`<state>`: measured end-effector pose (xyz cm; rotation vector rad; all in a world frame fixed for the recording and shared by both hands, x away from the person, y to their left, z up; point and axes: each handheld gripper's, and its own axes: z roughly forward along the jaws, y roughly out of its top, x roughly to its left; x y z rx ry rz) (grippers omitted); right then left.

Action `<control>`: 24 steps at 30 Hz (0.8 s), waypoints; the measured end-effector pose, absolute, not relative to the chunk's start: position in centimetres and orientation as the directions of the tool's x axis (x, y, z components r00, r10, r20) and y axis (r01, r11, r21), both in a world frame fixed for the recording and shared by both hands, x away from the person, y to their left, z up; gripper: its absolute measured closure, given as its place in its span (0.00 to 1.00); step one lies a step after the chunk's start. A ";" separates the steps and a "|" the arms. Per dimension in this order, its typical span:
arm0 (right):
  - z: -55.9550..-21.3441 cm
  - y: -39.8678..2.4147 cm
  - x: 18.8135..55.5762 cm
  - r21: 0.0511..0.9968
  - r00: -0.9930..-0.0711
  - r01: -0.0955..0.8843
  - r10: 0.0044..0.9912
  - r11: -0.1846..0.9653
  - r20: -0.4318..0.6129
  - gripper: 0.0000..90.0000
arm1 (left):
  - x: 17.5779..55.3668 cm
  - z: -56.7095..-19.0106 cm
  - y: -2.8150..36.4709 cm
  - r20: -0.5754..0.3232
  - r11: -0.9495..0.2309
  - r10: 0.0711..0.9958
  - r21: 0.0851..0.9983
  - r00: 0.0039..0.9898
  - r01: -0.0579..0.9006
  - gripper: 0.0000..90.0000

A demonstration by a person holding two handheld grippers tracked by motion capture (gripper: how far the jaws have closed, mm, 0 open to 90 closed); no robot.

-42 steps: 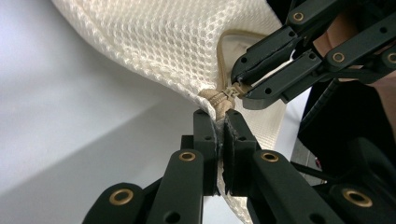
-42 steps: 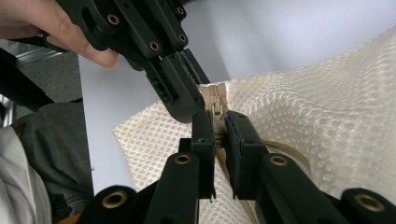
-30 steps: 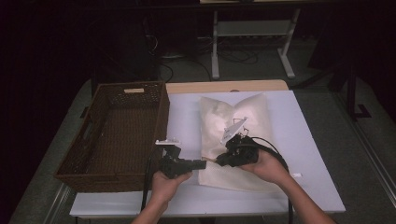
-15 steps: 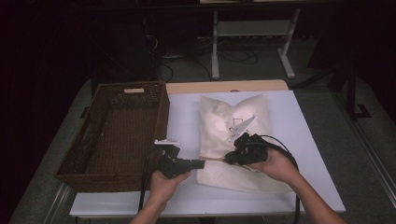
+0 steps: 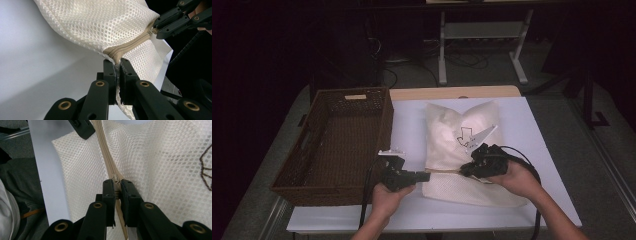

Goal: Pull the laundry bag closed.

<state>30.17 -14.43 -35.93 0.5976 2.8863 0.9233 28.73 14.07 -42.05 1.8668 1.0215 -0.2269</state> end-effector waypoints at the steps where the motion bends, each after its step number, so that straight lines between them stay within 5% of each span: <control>1: -35.9 -14.5 30.1 0.569 -0.924 0.345 0.377 0.746 0.066 0.91 | 28.7 -42.1 14.1 -0.543 -0.189 0.554 0.656 0.631 0.730 0.95; 24: -36.2 -17.2 29.8 0.576 -0.908 0.380 0.410 0.724 0.084 0.91 | 28.4 -42.5 14.1 -0.513 -0.220 0.573 0.654 0.639 0.723 0.95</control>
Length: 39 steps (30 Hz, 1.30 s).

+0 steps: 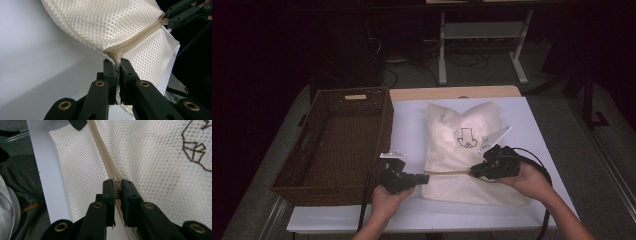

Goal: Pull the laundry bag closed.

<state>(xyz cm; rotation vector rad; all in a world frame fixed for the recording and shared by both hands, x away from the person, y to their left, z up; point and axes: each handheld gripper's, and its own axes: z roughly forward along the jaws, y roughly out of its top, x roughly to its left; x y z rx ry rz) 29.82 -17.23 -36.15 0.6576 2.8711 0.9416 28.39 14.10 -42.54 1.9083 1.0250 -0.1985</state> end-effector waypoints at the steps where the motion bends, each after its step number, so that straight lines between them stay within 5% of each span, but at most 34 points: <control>1: -36.1 -17.4 29.8 0.578 -0.907 0.384 0.412 0.720 0.088 0.91 | 28.4 -42.5 14.1 -0.512 -0.221 0.574 0.654 0.639 0.723 0.95; 39: -36.1 -21.1 29.6 0.598 -0.893 0.412 0.437 0.687 0.113 0.91 | 28.0 -42.8 14.0 -0.507 -0.232 0.574 0.653 0.644 0.721 0.95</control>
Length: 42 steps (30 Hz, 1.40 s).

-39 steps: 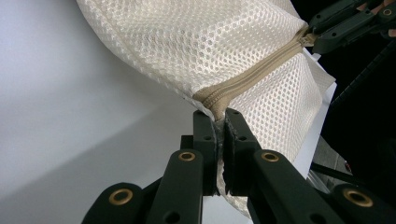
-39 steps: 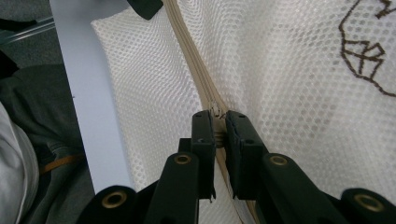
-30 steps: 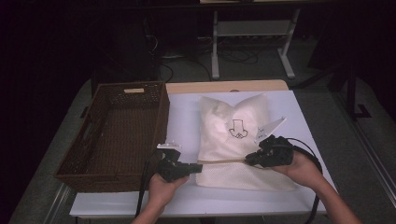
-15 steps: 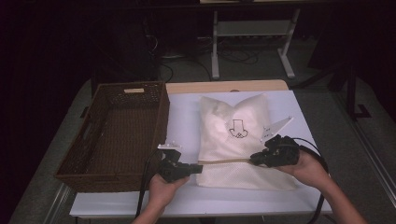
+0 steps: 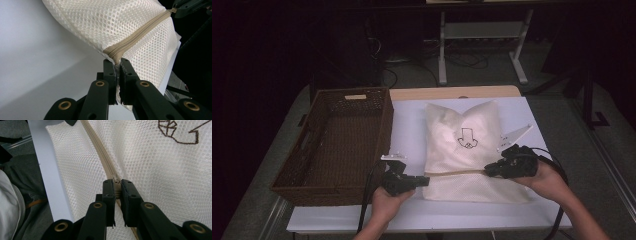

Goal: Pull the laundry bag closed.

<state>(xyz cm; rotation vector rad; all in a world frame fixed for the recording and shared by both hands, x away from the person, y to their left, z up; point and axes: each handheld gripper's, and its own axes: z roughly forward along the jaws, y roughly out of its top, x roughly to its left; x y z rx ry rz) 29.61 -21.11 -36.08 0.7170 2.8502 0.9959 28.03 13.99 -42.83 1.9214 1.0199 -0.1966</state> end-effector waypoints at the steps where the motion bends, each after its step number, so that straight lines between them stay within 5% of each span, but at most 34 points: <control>1: -36.1 -21.1 29.6 0.598 -0.892 0.412 0.437 0.688 0.113 0.91 | 28.0 -42.8 14.0 -0.505 -0.233 0.574 0.654 0.645 0.720 0.95; 42: -37.0 -26.0 28.7 0.625 -0.869 0.442 0.480 0.643 0.121 0.91 | 27.9 -43.0 13.8 -0.483 -0.257 0.595 0.644 0.643 0.721 0.95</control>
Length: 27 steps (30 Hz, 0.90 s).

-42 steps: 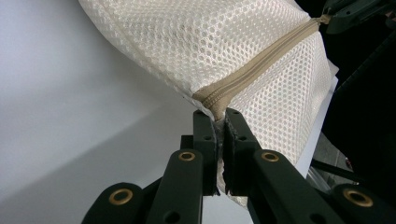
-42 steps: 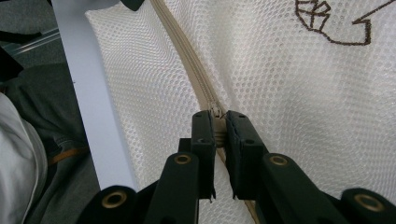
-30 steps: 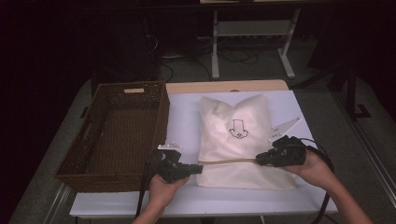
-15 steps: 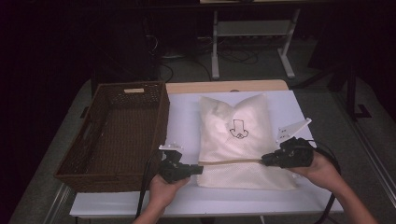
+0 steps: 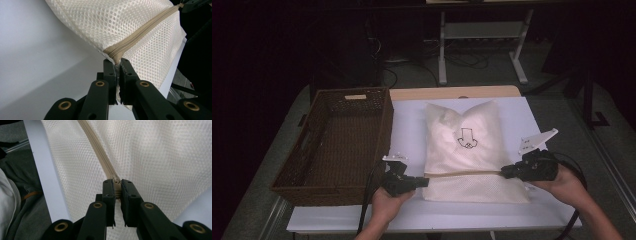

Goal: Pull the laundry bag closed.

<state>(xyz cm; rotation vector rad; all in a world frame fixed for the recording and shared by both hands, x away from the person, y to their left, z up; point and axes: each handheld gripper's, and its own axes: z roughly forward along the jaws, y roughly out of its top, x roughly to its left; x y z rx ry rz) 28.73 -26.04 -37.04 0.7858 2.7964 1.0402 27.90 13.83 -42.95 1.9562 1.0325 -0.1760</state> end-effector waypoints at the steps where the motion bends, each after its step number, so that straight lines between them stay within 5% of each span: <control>1: -37.1 -26.2 28.7 0.624 -0.866 0.447 0.485 0.641 0.122 0.91 | 27.9 -43.0 13.8 -0.483 -0.256 0.596 0.643 0.641 0.722 0.95; 27: -41.5 -32.4 28.3 0.608 -0.769 0.579 0.611 0.544 0.186 0.90 | 27.2 -43.9 13.1 -0.476 -0.281 0.586 0.640 0.656 0.716 0.94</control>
